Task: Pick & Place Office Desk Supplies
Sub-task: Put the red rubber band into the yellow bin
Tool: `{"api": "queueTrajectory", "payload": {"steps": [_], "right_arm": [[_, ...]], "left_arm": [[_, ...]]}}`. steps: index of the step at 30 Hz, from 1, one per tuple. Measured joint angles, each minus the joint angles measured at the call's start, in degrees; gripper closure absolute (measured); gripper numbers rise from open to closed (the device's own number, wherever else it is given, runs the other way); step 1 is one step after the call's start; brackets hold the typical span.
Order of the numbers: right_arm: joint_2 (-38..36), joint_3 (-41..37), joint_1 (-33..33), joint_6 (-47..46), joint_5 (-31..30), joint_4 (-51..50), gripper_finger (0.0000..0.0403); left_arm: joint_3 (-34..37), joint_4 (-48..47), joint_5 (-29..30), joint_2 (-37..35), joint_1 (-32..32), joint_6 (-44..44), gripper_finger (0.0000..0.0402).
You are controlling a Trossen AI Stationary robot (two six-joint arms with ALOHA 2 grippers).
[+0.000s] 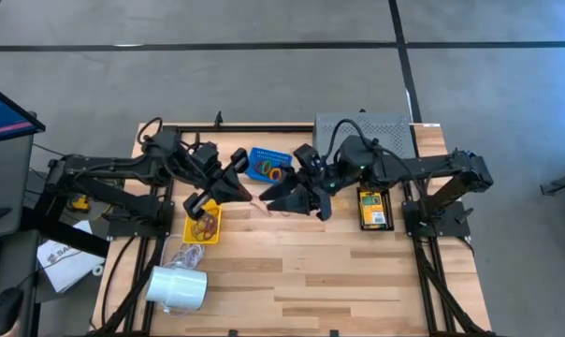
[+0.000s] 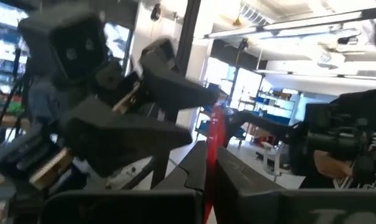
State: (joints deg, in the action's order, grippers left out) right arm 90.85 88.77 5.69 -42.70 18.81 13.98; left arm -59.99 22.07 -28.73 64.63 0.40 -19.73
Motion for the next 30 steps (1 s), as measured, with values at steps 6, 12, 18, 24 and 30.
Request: {"api": "queueTrajectory", "payload": {"steps": [6, 12, 18, 24, 30], "right_arm": [[-0.02, 0.00, 0.50, -0.87, 0.87, 0.22, 0.0204], [-0.39, 0.00, -0.22, -0.81, 0.85, 0.04, 0.0204], [-0.47, 0.00, -1.89, -1.35, 0.76, -2.96, 0.0204], [-2.60, 0.00, -3.73, -0.21, 0.23, -21.07, 0.0219], [-5.51, 0.00, -4.07, 5.73, -6.73, -41.14, 0.0260]], "left_arm": [[-0.04, -0.20, -0.02, -2.01, 1.43, 0.00, 0.0401], [-0.04, -3.91, 0.07, -5.22, 1.99, 0.59, 0.0401], [-0.09, -29.83, 6.32, -8.53, 1.99, 3.28, 0.0401], [0.00, -51.01, 10.37, -9.10, 1.77, 2.62, 0.0401], [-0.02, -64.02, 12.70, -9.21, 1.77, -1.06, 0.0401]]}}
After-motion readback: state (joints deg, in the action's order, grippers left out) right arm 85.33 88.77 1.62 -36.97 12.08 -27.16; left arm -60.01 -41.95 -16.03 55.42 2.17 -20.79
